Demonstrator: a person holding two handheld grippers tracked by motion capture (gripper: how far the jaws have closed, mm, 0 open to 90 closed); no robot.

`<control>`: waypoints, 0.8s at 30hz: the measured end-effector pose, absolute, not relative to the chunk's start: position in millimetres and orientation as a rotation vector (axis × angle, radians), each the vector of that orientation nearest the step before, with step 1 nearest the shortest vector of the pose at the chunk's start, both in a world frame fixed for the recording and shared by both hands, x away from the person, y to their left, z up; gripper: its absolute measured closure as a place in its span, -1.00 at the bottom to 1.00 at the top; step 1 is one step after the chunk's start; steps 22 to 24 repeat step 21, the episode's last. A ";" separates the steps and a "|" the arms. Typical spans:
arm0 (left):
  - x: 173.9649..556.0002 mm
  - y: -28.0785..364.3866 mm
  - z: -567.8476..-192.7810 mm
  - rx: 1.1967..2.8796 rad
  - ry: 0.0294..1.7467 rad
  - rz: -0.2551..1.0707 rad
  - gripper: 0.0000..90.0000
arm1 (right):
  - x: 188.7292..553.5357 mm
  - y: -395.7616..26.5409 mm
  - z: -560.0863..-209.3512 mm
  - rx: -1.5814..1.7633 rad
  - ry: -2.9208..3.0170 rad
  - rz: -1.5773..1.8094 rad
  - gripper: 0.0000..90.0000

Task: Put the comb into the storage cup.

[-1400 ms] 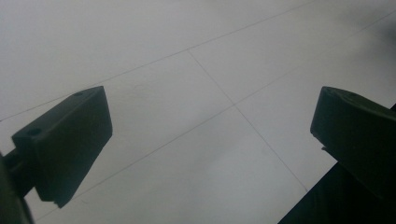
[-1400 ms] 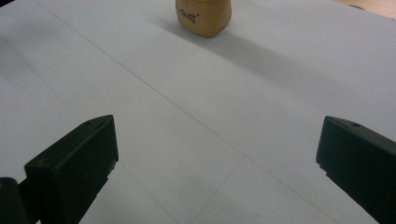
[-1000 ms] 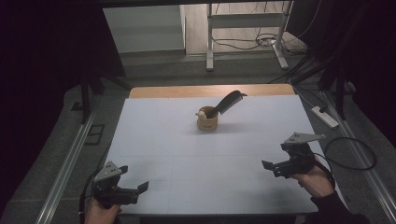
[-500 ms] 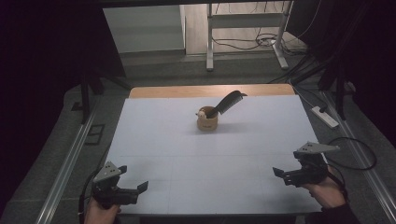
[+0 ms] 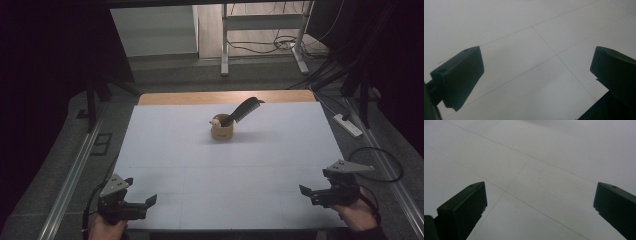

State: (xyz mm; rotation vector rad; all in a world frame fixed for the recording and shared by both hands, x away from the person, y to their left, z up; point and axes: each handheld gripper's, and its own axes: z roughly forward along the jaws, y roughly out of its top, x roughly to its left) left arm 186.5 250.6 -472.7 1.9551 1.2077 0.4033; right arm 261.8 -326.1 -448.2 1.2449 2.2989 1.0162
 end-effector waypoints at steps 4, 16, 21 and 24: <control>186.0 251.2 -472.8 1.952 1.211 0.404 -1.00 | 256.4 -330.8 -449.8 1.267 2.280 1.016 -1.00; 185.4 251.2 -472.7 1.973 1.226 0.423 -1.00 | 242.2 -346.7 -453.9 1.351 2.226 0.954 -1.00; 186.1 251.4 -472.6 1.962 1.230 0.416 -1.00 | 242.1 -347.5 -455.1 1.363 2.232 0.910 -1.00; 186.1 251.4 -472.6 1.962 1.230 0.416 -1.00 | 242.1 -347.5 -455.1 1.363 2.232 0.910 -1.00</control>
